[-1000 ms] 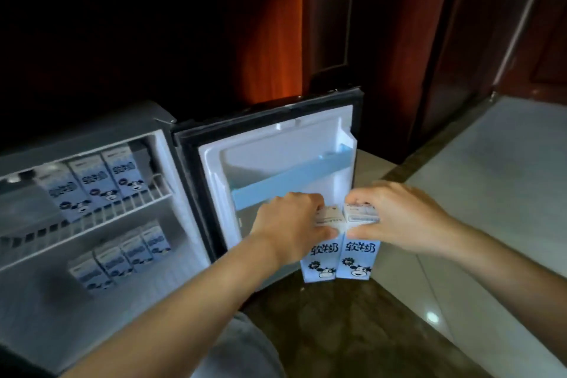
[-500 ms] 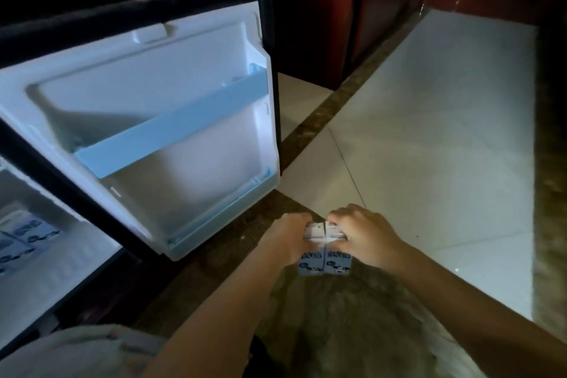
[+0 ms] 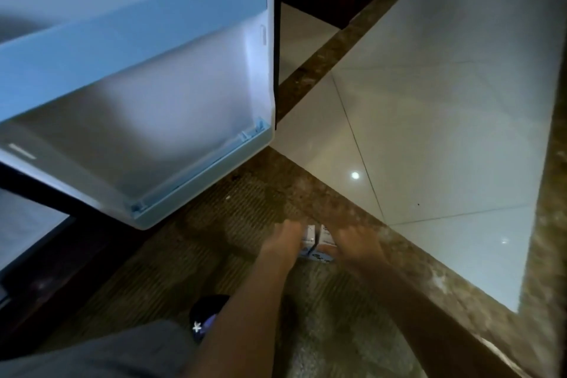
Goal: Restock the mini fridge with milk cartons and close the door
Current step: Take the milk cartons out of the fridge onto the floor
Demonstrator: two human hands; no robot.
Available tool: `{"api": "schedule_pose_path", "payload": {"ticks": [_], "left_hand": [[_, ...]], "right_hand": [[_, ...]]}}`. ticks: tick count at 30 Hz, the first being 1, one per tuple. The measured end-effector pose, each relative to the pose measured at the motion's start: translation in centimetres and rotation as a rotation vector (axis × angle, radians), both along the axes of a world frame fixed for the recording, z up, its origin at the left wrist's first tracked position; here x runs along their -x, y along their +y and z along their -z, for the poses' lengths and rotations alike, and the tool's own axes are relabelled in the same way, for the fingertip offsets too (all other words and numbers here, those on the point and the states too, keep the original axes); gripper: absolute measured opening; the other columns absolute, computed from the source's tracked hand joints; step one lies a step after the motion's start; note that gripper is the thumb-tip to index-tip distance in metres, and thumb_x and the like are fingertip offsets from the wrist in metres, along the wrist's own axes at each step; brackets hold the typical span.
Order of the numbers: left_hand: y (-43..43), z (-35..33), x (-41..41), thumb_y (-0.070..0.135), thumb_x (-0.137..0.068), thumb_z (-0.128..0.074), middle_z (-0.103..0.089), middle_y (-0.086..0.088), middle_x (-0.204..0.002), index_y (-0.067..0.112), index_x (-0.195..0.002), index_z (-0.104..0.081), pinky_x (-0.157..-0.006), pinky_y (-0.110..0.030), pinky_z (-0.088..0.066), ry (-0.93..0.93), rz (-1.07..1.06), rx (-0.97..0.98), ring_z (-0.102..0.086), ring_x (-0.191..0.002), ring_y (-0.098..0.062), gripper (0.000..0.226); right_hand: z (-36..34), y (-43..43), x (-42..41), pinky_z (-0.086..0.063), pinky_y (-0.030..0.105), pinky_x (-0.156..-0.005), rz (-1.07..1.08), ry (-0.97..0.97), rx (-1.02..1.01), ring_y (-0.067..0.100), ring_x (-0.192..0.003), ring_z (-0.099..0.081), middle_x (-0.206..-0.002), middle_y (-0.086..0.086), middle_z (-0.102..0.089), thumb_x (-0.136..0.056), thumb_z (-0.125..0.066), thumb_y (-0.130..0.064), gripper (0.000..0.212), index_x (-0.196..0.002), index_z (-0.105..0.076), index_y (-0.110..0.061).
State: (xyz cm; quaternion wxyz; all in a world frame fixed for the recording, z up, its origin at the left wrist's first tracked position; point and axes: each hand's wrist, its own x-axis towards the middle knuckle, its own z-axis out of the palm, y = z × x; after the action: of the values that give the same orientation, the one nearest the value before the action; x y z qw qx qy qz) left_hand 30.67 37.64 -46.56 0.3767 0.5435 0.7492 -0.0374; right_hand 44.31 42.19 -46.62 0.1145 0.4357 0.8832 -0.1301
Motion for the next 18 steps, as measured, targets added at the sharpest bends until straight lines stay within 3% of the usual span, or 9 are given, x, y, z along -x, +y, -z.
{"api": "schedule_pose_path", "payload": {"ticks": [2,3,5,7,15,16,18], "left_hand": [[0.3,0.7,-0.1,0.014,-0.093,-0.052,-0.055,-0.012,-0.127,0.013,-0.132,-0.047,-0.093,-0.035,-0.046,-0.021,0.006,0.001,-0.055,-0.114,-0.024,0.039],[0.3,1.0,-0.2,0.014,-0.094,-0.051,-0.053,-0.012,-0.129,0.013,-0.133,-0.046,-0.094,-0.035,-0.045,-0.034,0.007,0.009,-0.053,-0.116,-0.026,0.039],[0.2,1.6,-0.2,0.012,-0.094,-0.049,-0.051,-0.013,-0.133,0.013,-0.134,-0.044,-0.096,-0.036,-0.043,-0.048,0.023,0.038,-0.051,-0.118,-0.027,0.04],[-0.2,2.1,-0.3,0.01,-0.093,-0.049,-0.05,-0.014,-0.134,0.014,-0.135,-0.043,-0.099,-0.038,-0.044,-0.065,0.046,0.051,-0.051,-0.118,-0.028,0.043],[-0.5,2.1,-0.5,0.008,-0.091,-0.052,-0.045,-0.013,-0.137,0.015,-0.139,-0.035,-0.102,-0.041,-0.042,-0.079,0.032,0.05,-0.047,-0.123,-0.029,0.051],[-0.7,1.9,-0.4,0.01,-0.091,-0.052,-0.044,-0.012,-0.138,0.015,-0.139,-0.035,-0.102,-0.041,-0.042,-0.077,0.032,0.047,-0.046,-0.123,-0.028,0.051],[-1.2,1.4,-0.2,0.016,-0.092,-0.053,-0.043,-0.011,-0.139,0.015,-0.138,-0.036,-0.102,-0.04,-0.041,-0.084,0.034,0.031,-0.045,-0.123,-0.027,0.049]], "right_hand": [[0.8,-0.3,0.0,-0.048,0.033,-0.084,0.001,-0.043,0.031,0.022,-0.101,-0.062,-0.111,0.006,-0.065,-0.089,-0.057,-0.045,0.046,-0.123,-0.058,-0.014],[1.6,-0.4,-0.1,-0.051,0.028,-0.073,-0.026,-0.072,0.022,0.017,-0.086,-0.066,-0.095,0.003,-0.07,-0.081,-0.066,-0.047,0.042,-0.108,-0.068,-0.015],[3.0,-0.3,-0.4,-0.043,0.018,-0.041,-0.042,-0.102,0.029,0.012,-0.044,-0.059,-0.052,0.0,-0.062,-0.05,-0.088,-0.048,0.039,-0.065,-0.072,-0.015],[3.7,-0.4,-0.4,-0.033,0.013,-0.03,-0.014,-0.031,0.02,0.014,-0.029,-0.05,-0.038,0.002,-0.053,-0.025,-0.095,-0.044,0.049,-0.048,-0.065,-0.013],[3.9,-0.9,-0.8,-0.038,0.022,-0.028,-0.059,-0.048,-0.011,0.019,-0.036,-0.055,-0.044,0.006,-0.057,-0.026,-0.095,-0.043,0.057,-0.063,-0.07,-0.008],[3.1,-1.3,-0.6,-0.044,0.025,-0.034,-0.094,-0.087,-0.04,0.021,-0.045,-0.061,-0.053,0.007,-0.062,-0.035,-0.094,-0.044,0.056,-0.072,-0.072,-0.007],[1.1,-1.2,-0.2,-0.052,0.032,-0.067,-0.053,-0.092,-0.002,0.024,-0.085,-0.065,-0.094,0.013,-0.067,-0.077,-0.072,-0.045,0.049,-0.108,-0.064,-0.008]]}}
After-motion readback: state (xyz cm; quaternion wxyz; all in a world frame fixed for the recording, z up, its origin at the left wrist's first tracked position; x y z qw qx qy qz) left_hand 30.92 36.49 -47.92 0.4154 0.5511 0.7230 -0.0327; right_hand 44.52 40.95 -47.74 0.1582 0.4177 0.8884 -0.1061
